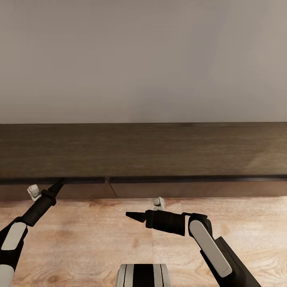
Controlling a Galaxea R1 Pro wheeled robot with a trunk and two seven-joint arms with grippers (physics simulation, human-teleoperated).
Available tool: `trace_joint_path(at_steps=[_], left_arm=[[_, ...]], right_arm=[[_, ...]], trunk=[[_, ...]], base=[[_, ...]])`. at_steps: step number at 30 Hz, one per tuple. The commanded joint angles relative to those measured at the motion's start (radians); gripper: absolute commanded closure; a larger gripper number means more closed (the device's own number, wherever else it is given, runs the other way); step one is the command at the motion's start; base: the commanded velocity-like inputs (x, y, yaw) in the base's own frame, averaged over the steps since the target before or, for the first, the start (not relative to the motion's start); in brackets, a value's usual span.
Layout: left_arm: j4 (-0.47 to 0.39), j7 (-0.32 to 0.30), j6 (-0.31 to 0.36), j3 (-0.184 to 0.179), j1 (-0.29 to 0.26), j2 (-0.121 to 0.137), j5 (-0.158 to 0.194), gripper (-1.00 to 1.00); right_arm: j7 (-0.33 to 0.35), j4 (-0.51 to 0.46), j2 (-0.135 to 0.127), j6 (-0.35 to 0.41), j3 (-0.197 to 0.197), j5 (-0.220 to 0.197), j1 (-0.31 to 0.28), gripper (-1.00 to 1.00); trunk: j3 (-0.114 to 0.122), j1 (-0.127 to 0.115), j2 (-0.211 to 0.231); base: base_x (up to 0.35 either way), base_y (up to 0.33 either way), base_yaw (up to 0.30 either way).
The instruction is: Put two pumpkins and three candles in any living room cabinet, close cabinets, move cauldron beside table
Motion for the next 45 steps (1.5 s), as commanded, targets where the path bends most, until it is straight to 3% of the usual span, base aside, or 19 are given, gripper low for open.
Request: trace_joint_path(at_steps=[1,45], left_arm=[[0.001,0.000,-0.001,0.006,-0.015,0.000,0.008,1.00],[0.002,0.000,0.002,0.007,-0.015,0.001,0.012,1.00]], right_arm=[[0.006,0.000,-0.001,0.002,0.000,0.006,-0.001,-1.00],[0.008,0.000,-0.001,0.002,-0.001,0.006,-0.001,-1.00]], trunk=[[0.000,0.000,0.000],[0.000,0.000,0.000]], base=[[-0.022,0.014,0.000],[-0.010,0.003,0.000]])
